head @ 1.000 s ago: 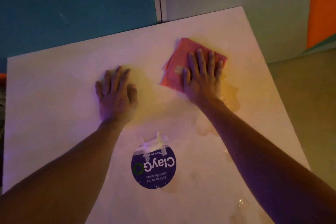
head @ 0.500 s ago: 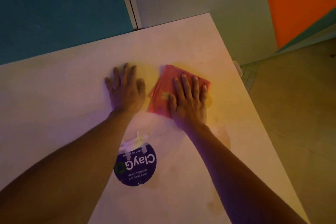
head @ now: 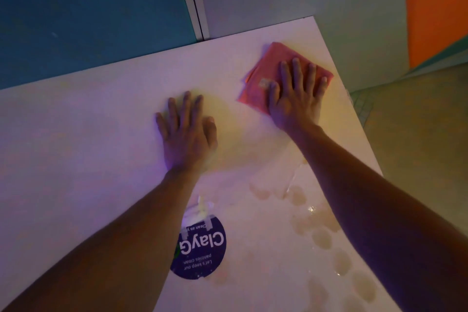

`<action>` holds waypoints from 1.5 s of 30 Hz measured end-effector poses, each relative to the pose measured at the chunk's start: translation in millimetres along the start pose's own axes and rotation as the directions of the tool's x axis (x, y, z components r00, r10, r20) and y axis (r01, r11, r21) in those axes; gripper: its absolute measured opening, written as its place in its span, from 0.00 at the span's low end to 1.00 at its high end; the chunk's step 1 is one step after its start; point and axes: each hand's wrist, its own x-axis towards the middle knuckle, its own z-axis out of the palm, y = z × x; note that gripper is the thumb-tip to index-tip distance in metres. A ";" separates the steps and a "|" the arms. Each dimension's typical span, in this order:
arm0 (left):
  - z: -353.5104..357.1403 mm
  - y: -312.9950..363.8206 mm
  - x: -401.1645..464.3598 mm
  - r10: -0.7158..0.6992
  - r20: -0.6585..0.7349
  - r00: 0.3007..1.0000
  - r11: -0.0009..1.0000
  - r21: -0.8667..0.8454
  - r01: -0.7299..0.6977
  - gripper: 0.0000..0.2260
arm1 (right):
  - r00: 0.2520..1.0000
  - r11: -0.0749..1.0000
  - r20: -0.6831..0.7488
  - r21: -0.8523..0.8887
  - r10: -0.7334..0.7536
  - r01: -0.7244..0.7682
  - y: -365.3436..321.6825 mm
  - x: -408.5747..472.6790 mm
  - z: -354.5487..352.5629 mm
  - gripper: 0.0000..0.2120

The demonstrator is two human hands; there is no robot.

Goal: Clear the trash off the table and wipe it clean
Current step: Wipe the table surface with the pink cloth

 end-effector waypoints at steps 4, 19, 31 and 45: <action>0.0 0.6 1.2 -0.003 -0.018 1.000 1.000 0.019 0.003 0.25 | 0.999 1.000 0.039 0.005 0.013 -0.013 5.2 52.2 -0.8 0.30; 1.0 -0.8 1.7 0.003 -0.037 0.999 0.999 0.052 -0.001 0.25 | 0.986 0.987 -0.035 -0.016 -0.161 0.160 -4.4 -74.0 8.5 0.27; 0.5 -2.6 1.9 -0.001 -0.033 0.999 1.000 0.003 0.001 0.26 | 0.995 0.995 -0.032 -0.006 -0.099 0.099 40.0 -42.3 -1.1 0.28; -15.4 -18.7 -40.8 0.104 -0.009 0.994 0.975 -0.198 -0.104 0.26 | 0.997 0.996 0.019 -0.048 -0.079 0.079 38.5 -266.1 -17.4 0.27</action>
